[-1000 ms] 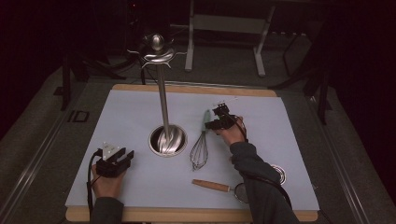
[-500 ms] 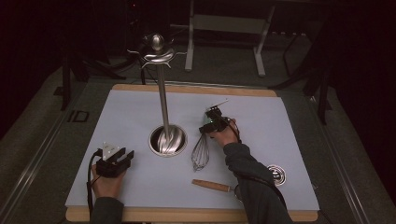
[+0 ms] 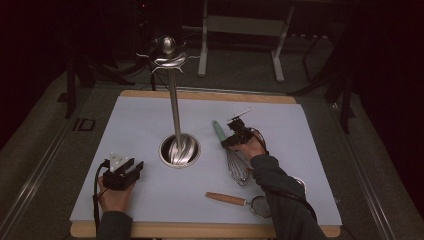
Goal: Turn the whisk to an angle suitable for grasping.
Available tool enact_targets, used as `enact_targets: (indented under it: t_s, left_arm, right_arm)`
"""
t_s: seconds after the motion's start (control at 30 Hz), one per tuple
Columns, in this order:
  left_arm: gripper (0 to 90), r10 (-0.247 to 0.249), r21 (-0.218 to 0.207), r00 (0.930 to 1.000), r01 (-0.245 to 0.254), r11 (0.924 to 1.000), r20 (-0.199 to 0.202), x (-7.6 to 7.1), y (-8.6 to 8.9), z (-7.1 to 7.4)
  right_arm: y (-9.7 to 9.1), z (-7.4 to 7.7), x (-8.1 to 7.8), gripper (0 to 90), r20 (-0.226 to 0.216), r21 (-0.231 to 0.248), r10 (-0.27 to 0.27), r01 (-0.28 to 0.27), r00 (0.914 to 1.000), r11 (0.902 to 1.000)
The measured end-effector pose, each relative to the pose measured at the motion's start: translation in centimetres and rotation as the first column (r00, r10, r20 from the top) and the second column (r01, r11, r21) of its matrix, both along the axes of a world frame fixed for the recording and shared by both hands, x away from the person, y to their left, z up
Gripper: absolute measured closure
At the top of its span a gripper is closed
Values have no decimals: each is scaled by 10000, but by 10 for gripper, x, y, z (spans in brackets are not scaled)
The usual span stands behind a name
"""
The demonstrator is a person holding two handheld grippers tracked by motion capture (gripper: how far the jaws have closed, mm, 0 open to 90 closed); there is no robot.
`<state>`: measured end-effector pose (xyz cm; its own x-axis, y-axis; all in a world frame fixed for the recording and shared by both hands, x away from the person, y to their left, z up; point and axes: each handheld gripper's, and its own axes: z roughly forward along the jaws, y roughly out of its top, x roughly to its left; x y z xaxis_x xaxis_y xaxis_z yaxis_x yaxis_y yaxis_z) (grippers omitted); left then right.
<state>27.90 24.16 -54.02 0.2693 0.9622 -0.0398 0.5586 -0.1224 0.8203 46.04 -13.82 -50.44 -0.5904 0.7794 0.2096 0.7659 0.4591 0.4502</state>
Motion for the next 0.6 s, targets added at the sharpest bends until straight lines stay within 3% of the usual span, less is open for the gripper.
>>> enact_targets:
  t_s: [0.17,0.4,0.6]
  left_arm:
    - [598,5,22,10000,-5,10000,9,0,0,0]
    - [597,14,-17,10000,-14,10000,3,0,0,0]
    - [596,15,-35,10000,-15,10000,15,0,0,0]
  right_arm:
    - [5,1,-6,658,-103,-108,280,-281,9996,9995]
    - [13,-3,-2,673,-164,-177,-10,7,9999,9998]
    - [14,0,-6,687,-366,207,-173,180,9992,9996]
